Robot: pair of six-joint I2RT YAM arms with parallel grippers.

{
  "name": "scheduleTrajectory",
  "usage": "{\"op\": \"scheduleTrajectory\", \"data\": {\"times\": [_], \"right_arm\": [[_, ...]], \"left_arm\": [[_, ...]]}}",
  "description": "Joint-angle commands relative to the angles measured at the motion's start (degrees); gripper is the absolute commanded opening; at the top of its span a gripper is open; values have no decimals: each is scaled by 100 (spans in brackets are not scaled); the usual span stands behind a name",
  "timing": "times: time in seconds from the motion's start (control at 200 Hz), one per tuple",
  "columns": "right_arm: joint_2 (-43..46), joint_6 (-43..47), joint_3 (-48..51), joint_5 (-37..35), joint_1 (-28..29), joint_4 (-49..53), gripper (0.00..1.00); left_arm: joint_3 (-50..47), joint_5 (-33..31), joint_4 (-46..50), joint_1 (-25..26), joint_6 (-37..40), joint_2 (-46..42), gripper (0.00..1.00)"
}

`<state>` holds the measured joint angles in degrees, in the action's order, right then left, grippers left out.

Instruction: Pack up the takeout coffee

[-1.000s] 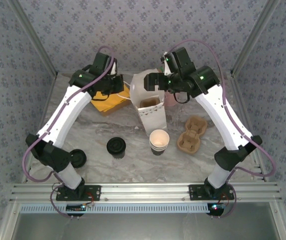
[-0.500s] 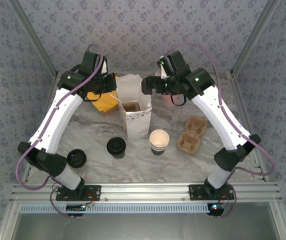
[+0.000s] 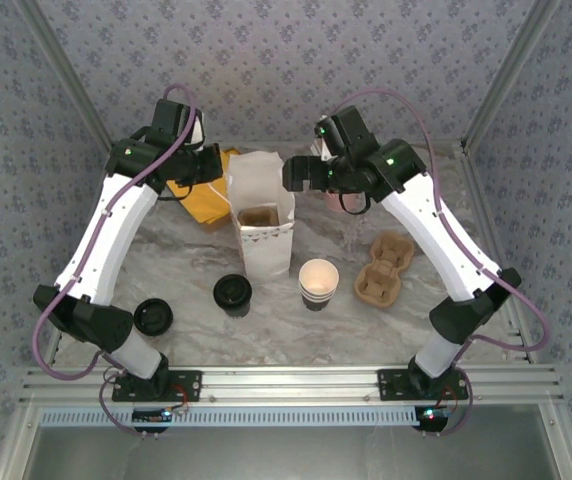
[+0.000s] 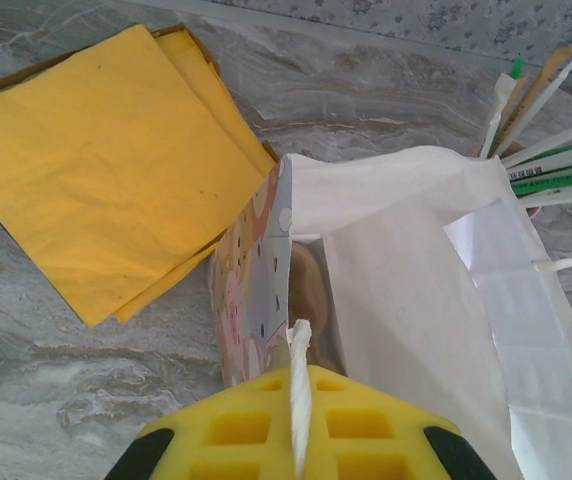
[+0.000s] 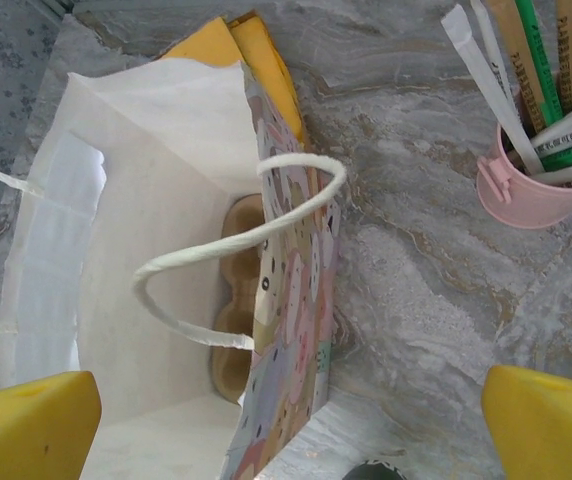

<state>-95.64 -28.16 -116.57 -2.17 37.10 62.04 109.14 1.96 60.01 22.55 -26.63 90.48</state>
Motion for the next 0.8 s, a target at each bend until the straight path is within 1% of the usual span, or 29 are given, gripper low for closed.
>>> {"op": "scheduleTrajectory", "data": {"times": [0.0,0.045,0.085,0.135,0.175,0.27,0.33,0.405,0.435,0.455,0.48,0.505,0.535,0.795], "right_arm": [[384,-206,288,-93,-45,-192,100],[452,-242,378,-97,-57,-253,100],[447,-242,382,-76,-60,-238,100],[405,-226,315,-33,-43,-148,100],[357,-225,230,-58,-4,-42,100],[299,-196,120,-201,113,116,100],[286,-207,70,-311,180,179,100],[267,-216,-14,-392,280,250,100],[252,-224,-61,-441,333,291,100],[241,-231,-93,-478,366,315,100],[229,-233,-133,-518,401,361,100],[218,-234,-172,-562,451,397,100],[198,-234,-223,-606,514,440,100],[82,-361,-497,-994,1136,836,100]], "left_arm": [[230,227,57,-5,56,-6,11],[185,264,17,-5,16,-73,13],[103,313,-27,-5,-23,-147,18],[18,378,-71,-9,-58,-234,34],[-44,425,-94,-4,-98,-306,43],[-144,517,-77,4,-170,-480,58],[-231,549,-71,4,-218,-633,64],[-337,552,-61,4,-279,-831,80],[-377,552,-55,-3,-296,-923,83],[-398,557,-44,4,-306,-989,88],[-433,566,-38,4,-323,-1067,90],[-473,552,-25,3,-344,-1155,98],[-533,537,-16,1,-359,-1265,100],[-1510,282,136,-13,-504,-2358,100]]}}
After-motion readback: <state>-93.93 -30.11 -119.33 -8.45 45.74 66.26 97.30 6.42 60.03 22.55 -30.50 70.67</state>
